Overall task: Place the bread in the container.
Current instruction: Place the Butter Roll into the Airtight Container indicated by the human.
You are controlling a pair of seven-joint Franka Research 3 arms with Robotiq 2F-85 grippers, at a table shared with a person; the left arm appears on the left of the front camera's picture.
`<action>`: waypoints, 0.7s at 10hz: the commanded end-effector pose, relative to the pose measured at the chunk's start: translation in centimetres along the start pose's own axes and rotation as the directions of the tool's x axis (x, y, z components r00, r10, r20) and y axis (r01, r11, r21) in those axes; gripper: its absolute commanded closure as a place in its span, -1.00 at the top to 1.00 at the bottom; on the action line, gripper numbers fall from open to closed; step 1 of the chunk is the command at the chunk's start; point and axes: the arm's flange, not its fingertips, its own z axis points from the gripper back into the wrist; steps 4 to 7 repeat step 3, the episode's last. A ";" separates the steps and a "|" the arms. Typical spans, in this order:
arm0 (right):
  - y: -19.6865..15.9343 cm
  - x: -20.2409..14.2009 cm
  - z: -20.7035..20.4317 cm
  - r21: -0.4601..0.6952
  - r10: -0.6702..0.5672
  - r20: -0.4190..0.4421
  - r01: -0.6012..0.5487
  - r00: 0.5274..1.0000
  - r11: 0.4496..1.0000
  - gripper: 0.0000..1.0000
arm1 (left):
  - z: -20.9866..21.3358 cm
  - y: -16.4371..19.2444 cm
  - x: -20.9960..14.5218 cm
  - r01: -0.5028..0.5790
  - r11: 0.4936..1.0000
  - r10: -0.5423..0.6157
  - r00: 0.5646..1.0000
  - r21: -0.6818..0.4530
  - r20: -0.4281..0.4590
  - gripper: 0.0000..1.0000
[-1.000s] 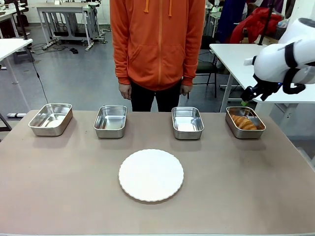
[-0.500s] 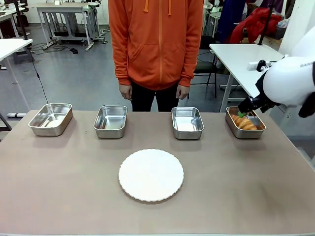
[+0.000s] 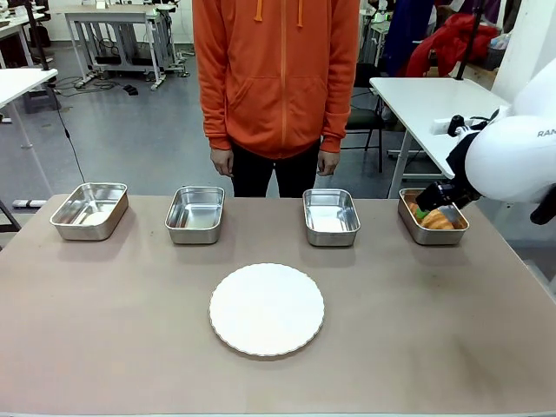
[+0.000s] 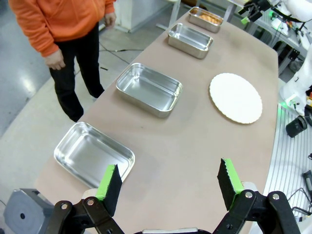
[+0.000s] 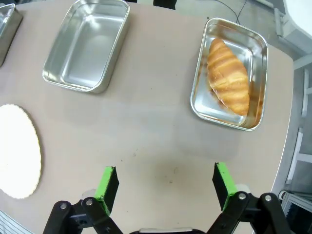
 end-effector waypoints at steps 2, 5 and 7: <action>-0.3 0.6 -0.1 -0.004 -0.007 0.000 0.007 1.000 1.000 1.00 | 0.0 -0.2 0.2 -0.005 1.000 0.005 1.000 0.006 -0.001 1.00; -0.3 0.6 -0.1 -0.004 -0.007 0.000 0.007 1.000 1.000 1.00 | 0.0 -0.2 0.2 -0.005 1.000 0.005 1.000 0.006 -0.001 1.00; -0.3 0.6 -0.1 -0.004 -0.007 0.000 0.007 1.000 1.000 1.00 | 0.0 -0.2 0.2 -0.005 1.000 0.005 1.000 0.006 -0.001 1.00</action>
